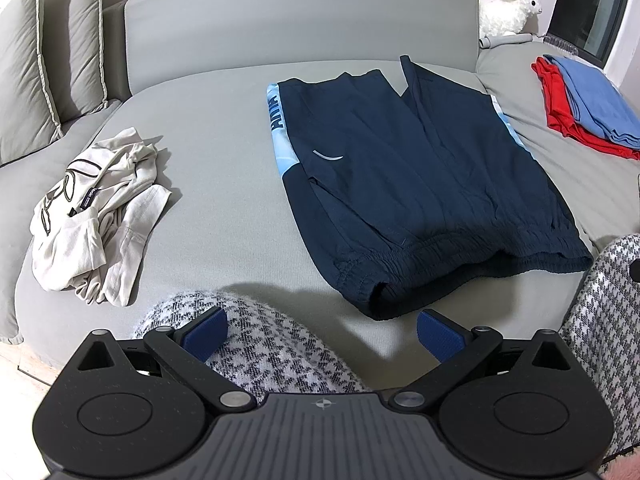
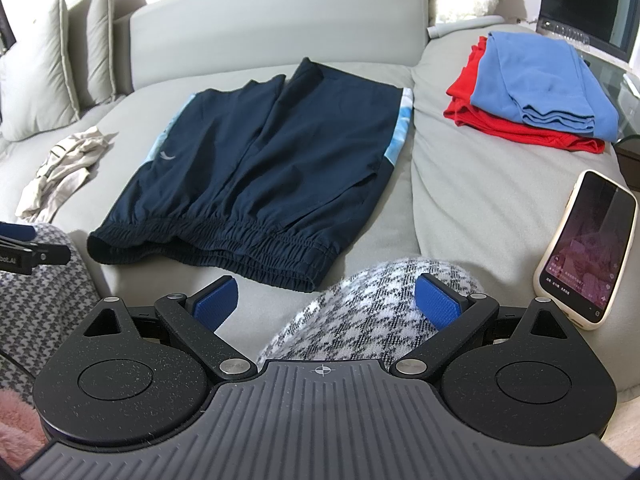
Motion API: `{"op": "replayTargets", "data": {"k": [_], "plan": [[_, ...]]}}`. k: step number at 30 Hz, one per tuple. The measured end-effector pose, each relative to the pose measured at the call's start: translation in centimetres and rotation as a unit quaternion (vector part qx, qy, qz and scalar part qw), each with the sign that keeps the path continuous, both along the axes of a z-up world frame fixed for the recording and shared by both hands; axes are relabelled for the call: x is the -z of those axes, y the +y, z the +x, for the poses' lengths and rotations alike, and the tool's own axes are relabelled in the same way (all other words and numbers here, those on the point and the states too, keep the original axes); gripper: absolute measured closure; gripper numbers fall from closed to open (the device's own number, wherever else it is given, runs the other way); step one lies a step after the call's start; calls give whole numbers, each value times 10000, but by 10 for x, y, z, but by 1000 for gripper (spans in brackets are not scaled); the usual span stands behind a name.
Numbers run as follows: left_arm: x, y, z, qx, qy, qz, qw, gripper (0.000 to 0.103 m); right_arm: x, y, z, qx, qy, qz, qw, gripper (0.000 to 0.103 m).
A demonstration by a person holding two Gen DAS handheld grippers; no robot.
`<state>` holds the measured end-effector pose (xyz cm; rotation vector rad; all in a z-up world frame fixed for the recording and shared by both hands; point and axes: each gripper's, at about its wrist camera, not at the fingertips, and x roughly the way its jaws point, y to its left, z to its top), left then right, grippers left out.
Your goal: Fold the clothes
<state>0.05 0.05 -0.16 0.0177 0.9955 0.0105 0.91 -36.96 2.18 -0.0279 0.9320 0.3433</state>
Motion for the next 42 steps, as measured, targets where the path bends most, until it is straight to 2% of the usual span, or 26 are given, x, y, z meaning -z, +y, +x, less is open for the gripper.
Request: {"op": "replayTargets", "data": {"k": [42], "plan": [[0, -2, 0, 18, 26, 26, 10000, 1, 0, 2, 1, -18, 8, -10, 10000, 4]]}}
